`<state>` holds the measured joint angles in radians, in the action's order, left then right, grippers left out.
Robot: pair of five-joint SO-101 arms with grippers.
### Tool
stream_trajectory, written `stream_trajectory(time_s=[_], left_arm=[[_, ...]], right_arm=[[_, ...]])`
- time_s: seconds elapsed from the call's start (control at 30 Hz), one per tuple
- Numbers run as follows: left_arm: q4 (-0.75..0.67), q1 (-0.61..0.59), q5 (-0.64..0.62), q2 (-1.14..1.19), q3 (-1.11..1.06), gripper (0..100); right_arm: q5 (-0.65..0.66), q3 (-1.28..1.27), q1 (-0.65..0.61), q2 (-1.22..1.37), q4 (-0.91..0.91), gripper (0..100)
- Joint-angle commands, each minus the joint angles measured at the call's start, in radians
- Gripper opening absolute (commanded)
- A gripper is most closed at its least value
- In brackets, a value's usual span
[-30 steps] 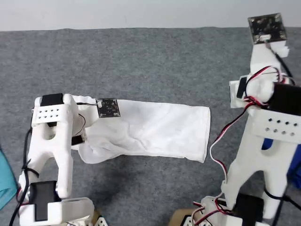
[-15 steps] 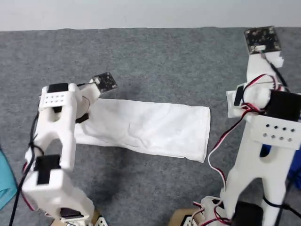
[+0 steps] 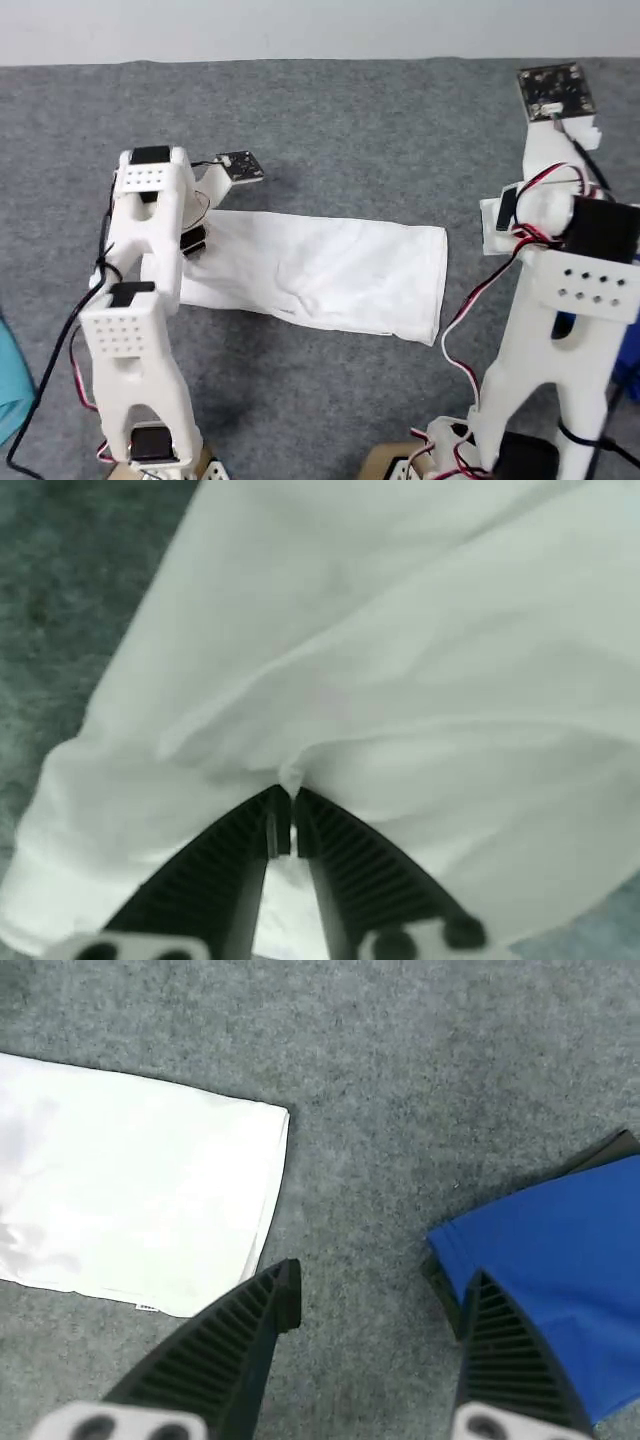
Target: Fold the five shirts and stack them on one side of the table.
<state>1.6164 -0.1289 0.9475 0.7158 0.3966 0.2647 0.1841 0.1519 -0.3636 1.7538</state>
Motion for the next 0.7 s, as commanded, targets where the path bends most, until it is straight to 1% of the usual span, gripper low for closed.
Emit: stream_trajectory(time_s=[0.0, 0.1, 0.23, 0.33, 0.47, 0.67], left_arm=[[0.138, 0.006, 0.031, 0.034, 0.191, 0], [0.135, -0.002, 0.035, 0.058, 0.259, 2], [0.13, -0.008, 0.031, 0.063, 0.283, 12], [0.1, -0.009, -0.012, 0.068, 0.28, 16], [0.064, -0.009, -0.023, 0.057, 0.286, 16], [0.138, -0.009, -0.026, 0.055, 0.449, 16]], right_arm=[[-0.011, 0.008, 0.004, -0.038, 0.038, 26.6], [-0.011, 0.008, 0.004, -0.038, 0.038, 26.6], [-0.011, 0.008, 0.004, -0.038, 0.038, 26.6], [-0.011, 0.008, 0.004, -0.038, 0.038, 26.6], [-0.011, 0.008, 0.004, -0.038, 0.038, 26.6], [-0.011, 0.008, 0.004, -0.036, 0.038, 26.6]])
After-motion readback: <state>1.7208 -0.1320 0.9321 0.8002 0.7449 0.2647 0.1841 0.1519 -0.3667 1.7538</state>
